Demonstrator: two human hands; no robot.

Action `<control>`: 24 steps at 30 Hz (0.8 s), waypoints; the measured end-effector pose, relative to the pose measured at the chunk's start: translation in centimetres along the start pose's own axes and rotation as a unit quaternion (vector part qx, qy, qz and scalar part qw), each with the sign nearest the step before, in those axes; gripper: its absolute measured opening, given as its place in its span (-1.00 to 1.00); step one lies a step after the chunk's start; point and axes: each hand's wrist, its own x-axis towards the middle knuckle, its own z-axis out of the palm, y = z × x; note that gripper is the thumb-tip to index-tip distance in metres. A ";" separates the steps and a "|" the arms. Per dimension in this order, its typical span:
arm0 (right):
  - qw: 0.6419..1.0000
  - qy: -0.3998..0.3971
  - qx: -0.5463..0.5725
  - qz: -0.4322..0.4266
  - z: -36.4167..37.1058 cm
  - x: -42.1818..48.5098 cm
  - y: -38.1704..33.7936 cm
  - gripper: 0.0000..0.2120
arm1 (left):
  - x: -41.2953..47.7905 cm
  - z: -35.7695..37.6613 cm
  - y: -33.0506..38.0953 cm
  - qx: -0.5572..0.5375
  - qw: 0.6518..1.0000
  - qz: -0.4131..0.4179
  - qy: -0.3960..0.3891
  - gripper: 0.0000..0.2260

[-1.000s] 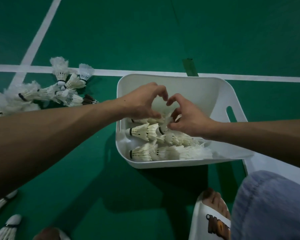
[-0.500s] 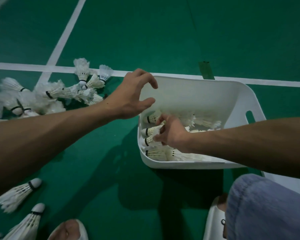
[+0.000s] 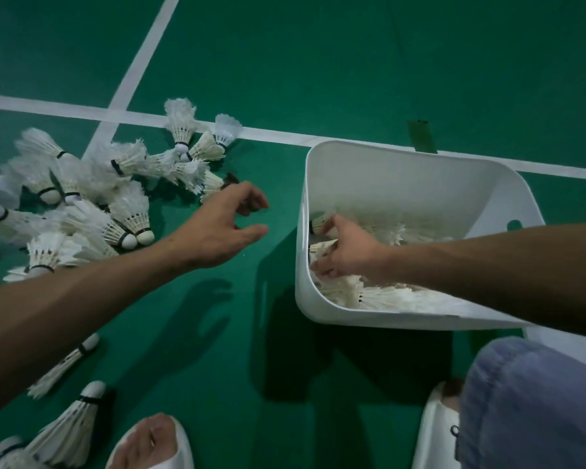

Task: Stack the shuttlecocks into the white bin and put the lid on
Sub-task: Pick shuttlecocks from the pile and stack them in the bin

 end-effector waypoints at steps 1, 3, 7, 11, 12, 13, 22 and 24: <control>1.000 -0.005 -0.006 0.000 -0.5 -0.6 -0.2 -0.47 | -0.5 -0.1 -0.3 0.009 1.000 -0.001 -0.006 -0.77; 1.000 0.003 -0.009 0.002 -1.2 -2.0 -0.5 -0.50 | -1.7 -0.3 -0.9 0.022 1.000 -0.008 -0.019 -0.76; 0.998 0.061 0.016 -0.020 -2.6 -4.9 -2.5 -0.76 | -3.4 -0.8 -1.7 0.052 0.997 -0.037 -0.050 -0.73; 0.983 0.108 0.071 -0.131 -3.3 -9.0 -7.8 -0.86 | -5.3 -1.7 -2.2 0.067 0.995 -0.051 -0.054 -0.68; 0.977 0.112 0.081 -0.161 -3.0 -9.9 -9.1 -0.86 | -5.7 -2.1 -2.3 0.074 0.994 -0.056 -0.057 -0.66; 0.972 0.115 0.082 -0.187 -2.6 -10.8 -10.3 -0.86 | -6.2 -2.4 -2.5 0.083 0.993 -0.061 -0.060 -0.65; 0.974 -0.002 -0.049 -0.222 8.9 -10.2 -14.5 -0.83 | -9.8 -5.6 -6.4 0.180 0.974 -0.132 -0.033 -0.51; 0.980 -0.027 -0.043 -0.193 12.1 -8.7 -14.1 -0.82 | -10.9 -6.3 -8.0 0.193 0.969 -0.156 -0.013 -0.53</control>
